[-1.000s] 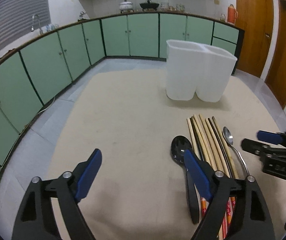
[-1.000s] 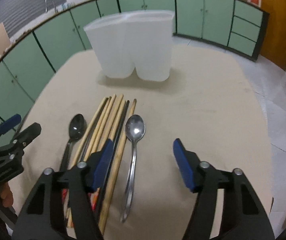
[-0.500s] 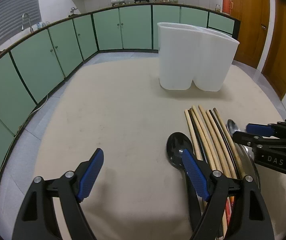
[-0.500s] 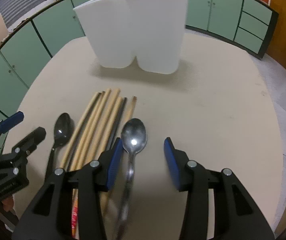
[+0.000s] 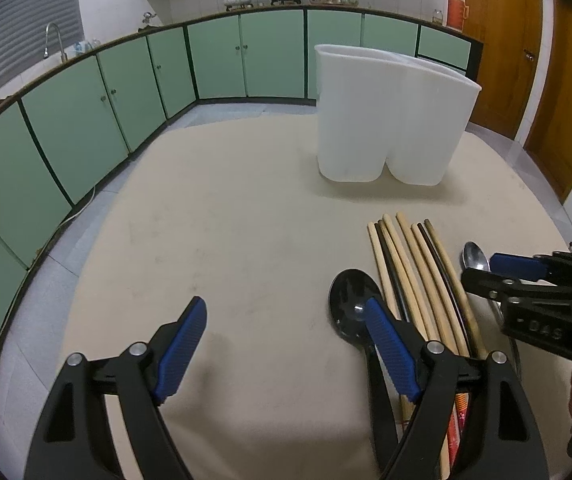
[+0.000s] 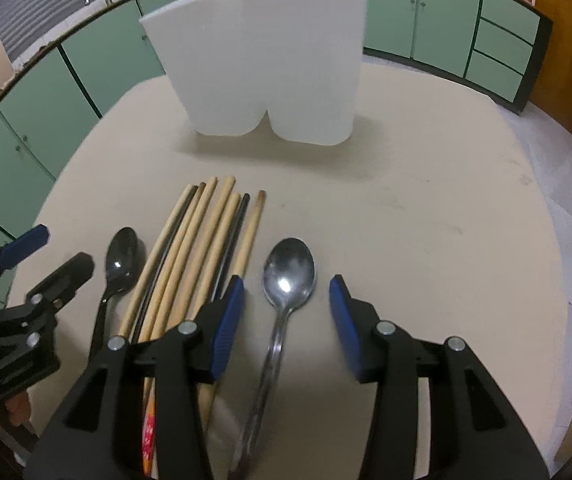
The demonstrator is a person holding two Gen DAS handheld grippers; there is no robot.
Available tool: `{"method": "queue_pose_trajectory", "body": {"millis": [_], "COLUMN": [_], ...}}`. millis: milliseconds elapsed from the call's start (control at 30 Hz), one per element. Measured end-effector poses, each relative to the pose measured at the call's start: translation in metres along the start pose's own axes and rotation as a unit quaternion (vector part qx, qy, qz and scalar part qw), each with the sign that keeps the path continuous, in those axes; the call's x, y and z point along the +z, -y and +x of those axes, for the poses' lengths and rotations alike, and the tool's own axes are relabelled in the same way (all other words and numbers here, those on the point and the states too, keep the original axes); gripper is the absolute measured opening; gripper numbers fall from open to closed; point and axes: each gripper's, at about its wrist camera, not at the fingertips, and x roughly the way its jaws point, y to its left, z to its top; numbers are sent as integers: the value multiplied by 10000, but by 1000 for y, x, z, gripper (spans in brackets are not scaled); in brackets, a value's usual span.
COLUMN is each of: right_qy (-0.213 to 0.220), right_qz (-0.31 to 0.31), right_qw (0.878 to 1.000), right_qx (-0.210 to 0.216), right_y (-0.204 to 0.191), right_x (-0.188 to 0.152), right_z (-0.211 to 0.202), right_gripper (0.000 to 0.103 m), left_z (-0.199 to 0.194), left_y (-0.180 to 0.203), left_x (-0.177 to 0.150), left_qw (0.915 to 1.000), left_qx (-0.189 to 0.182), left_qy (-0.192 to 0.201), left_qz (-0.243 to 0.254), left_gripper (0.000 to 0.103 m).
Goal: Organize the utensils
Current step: 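Move left tool to the black spoon while right tool moves to the metal spoon, then close left tool on the black spoon while right tool closes on the metal spoon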
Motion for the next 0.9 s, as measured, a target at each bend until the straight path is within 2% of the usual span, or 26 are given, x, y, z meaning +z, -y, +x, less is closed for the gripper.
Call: {"method": "queue_pose_trajectory", "body": {"millis": [167, 433, 533, 900], "right_qy": [-17, -107, -92, -29], "right_qz": [222, 395, 379, 289], "right_qw": [9997, 9991, 9992, 9995], "right_qx": [41, 143, 120, 105], "right_y": [3, 3, 0, -5], "right_x": [4, 9, 8, -4], "right_z": [0, 1, 3, -1], "right_gripper": [34, 34, 34, 34], "left_z": [5, 24, 30, 46], "left_y": [4, 11, 16, 15], "left_x": [2, 17, 22, 13], "left_qw": [10000, 9998, 9998, 9990], "left_qx": [-50, -67, 70, -24], "left_qy": [-33, -168, -191, -442], "left_qz": [3, -126, -27, 22], "left_gripper": [81, 82, 82, 82]}}
